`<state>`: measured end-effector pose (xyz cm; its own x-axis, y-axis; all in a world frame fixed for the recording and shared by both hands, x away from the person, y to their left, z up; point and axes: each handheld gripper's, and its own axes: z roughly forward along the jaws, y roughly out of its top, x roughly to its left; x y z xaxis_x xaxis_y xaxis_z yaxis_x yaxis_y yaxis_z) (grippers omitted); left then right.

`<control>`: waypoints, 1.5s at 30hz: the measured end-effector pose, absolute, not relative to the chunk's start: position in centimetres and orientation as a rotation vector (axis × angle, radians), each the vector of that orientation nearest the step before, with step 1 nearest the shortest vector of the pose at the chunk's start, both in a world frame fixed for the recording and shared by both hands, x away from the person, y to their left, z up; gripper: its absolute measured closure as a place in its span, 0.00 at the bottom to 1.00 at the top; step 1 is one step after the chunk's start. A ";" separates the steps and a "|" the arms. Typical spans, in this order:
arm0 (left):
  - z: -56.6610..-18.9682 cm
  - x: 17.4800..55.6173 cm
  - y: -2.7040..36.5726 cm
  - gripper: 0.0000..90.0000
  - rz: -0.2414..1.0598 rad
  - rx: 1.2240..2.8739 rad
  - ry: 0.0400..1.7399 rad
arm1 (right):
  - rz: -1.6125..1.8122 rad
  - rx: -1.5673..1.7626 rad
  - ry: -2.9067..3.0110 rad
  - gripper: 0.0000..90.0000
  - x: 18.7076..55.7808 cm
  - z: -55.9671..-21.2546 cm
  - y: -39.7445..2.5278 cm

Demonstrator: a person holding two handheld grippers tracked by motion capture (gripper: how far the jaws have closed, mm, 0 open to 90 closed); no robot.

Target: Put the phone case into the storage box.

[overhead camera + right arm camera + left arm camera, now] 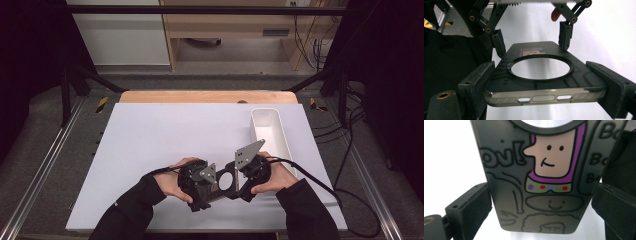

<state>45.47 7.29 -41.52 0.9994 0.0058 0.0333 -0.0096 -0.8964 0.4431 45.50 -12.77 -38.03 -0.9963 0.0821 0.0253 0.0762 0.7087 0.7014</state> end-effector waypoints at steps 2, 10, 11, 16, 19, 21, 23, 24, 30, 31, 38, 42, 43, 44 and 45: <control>-41.5 45.6 7.2 0.03 0.051 2.693 -0.004 | 1.168 0.129 2.901 0.14 45.6 -37.9 -12.6; -41.4 45.7 6.5 0.04 0.061 2.721 -0.004 | 1.113 0.124 2.922 0.14 45.6 -37.4 -11.9; -41.4 45.7 6.5 0.04 0.061 2.721 -0.004 | 1.113 0.124 2.922 0.14 45.6 -37.4 -11.9; -41.5 45.8 6.2 0.07 0.070 2.729 0.004 | 1.104 0.123 2.929 0.14 45.7 -37.2 -11.7; -41.5 45.8 6.1 0.09 0.065 2.736 0.005 | 1.090 0.116 2.929 0.14 45.6 -37.2 -11.7; -41.5 45.8 6.0 0.11 0.058 2.741 -0.003 | 1.087 0.108 2.927 0.14 45.7 -37.2 -11.7; -41.6 45.8 6.0 0.12 0.057 2.741 -0.005 | 1.086 0.108 2.926 0.14 45.6 -37.2 -11.7; -41.6 45.8 5.9 0.12 0.059 2.742 -0.004 | 1.083 0.106 2.925 0.14 45.6 -37.2 -11.7; -41.4 45.8 6.0 0.13 0.062 2.740 -0.006 | 1.092 0.098 2.917 0.14 45.6 -37.2 -11.8; -41.5 45.8 6.0 0.13 0.058 2.736 0.000 | 1.091 0.100 2.917 0.14 45.6 -37.2 -11.8; -41.4 45.8 6.2 0.13 0.060 2.710 0.004 | 1.123 0.089 2.894 0.13 45.6 -37.2 -11.8; -41.2 45.8 6.3 0.13 0.069 2.693 0.003 | 1.152 0.089 2.878 0.12 45.6 -36.9 -12.0; -41.2 45.8 6.4 0.13 0.066 2.695 0.001 | 1.161 0.087 2.875 0.11 45.6 -36.9 -12.0; -41.2 45.8 6.4 0.13 0.076 2.690 0.000 | 1.161 0.087 2.875 0.11 45.6 -36.9 -12.0; -41.2 45.8 6.5 0.13 0.067 2.691 0.002 | 1.177 0.088 2.867 0.09 45.6 -36.8 -12.1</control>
<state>45.83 6.46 -41.17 0.9988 0.0125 0.0471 -0.0092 -0.9007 0.4344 45.59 -12.10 -36.83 -0.9975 0.0682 -0.0167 0.0368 0.7104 0.7029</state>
